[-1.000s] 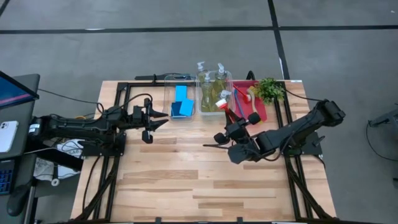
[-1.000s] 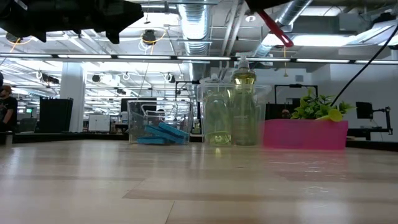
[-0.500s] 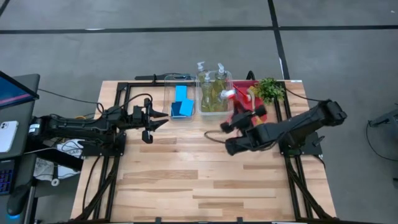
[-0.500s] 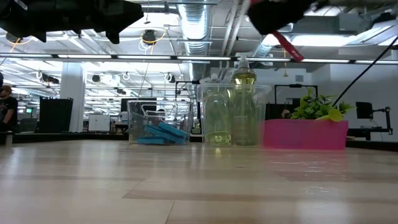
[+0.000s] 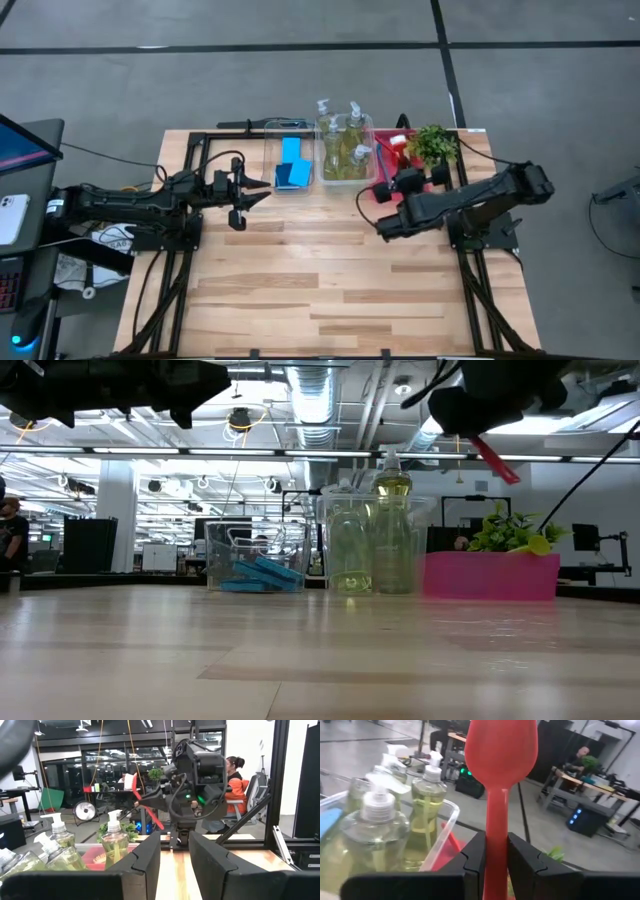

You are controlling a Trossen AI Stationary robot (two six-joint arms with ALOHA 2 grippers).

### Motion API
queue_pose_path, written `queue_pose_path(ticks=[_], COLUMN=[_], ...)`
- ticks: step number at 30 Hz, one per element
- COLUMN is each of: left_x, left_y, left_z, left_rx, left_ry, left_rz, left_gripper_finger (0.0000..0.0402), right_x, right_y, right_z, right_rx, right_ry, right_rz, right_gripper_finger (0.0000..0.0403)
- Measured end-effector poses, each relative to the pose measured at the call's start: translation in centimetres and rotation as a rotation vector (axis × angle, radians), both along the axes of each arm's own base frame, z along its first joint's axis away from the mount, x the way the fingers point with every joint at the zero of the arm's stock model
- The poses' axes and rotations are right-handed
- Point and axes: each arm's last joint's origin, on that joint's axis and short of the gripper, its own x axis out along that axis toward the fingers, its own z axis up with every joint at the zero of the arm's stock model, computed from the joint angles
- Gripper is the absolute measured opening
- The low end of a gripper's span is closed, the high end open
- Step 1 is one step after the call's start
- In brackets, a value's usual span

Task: Pick & Place Kitchen Sink Supplies
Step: Put the red dish brush into the red bin

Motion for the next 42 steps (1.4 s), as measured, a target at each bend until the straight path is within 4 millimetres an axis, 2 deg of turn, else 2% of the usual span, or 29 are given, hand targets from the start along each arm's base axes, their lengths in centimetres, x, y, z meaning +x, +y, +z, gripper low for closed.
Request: queue_pose_path(ticks=[10,20,31,42], left_x=[0.1,0.2,0.2,0.2], left_y=[0.0,0.0,0.0,0.0], left_z=[-0.1,-0.2,-0.1,-0.1], left_rx=[-0.001,-0.001,-0.001,-0.001], left_ry=[0.004,0.007,0.004,0.003], left_rz=[0.0,0.0,0.0,0.0], left_gripper_finger=[0.0104,0.0104,0.0104,0.0104], right_x=[0.7,1.2,2.9,2.8], right_y=[-1.9,-2.7,-4.9,-5.1], right_z=[-0.7,-0.8,-3.1,-3.1], right_rx=[0.061,0.084,0.074,0.078], right_ry=[0.08,0.038,0.128,0.138], right_rz=[-0.102,-0.136,-0.24,-0.252], right_gripper_finger=[0.0053,0.0053,0.0053,0.0053])
